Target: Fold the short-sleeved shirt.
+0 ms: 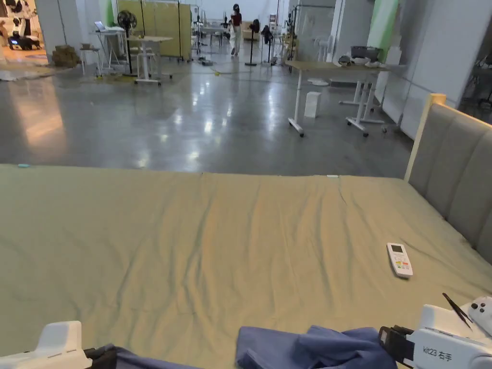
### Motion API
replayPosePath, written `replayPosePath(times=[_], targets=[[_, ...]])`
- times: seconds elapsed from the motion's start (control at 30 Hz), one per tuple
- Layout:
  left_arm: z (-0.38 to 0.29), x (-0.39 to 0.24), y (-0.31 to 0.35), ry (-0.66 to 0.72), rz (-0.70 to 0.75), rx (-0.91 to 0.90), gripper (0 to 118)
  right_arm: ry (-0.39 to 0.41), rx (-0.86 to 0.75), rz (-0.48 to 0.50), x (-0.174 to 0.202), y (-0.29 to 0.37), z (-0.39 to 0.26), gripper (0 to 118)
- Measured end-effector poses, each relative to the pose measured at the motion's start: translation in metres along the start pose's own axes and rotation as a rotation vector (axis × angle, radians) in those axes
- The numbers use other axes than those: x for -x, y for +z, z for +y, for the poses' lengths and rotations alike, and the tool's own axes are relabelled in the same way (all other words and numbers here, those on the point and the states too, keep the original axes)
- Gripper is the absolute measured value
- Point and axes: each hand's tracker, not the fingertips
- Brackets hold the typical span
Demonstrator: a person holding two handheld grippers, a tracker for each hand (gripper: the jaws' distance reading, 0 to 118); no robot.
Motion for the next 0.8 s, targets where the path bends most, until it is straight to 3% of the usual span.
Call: replayPosePath(times=[0.3,0.8], targets=[[0.103,-0.009,0.144,-0.057,-0.048,-0.310,4,-0.094,-0.316,0.096,0.024,0.119,0.091,2],[0.248,-0.054,0.274,-0.154,0.025,-0.600,4,0.100,-0.626,0.062,0.115,0.243,0.260,2]])
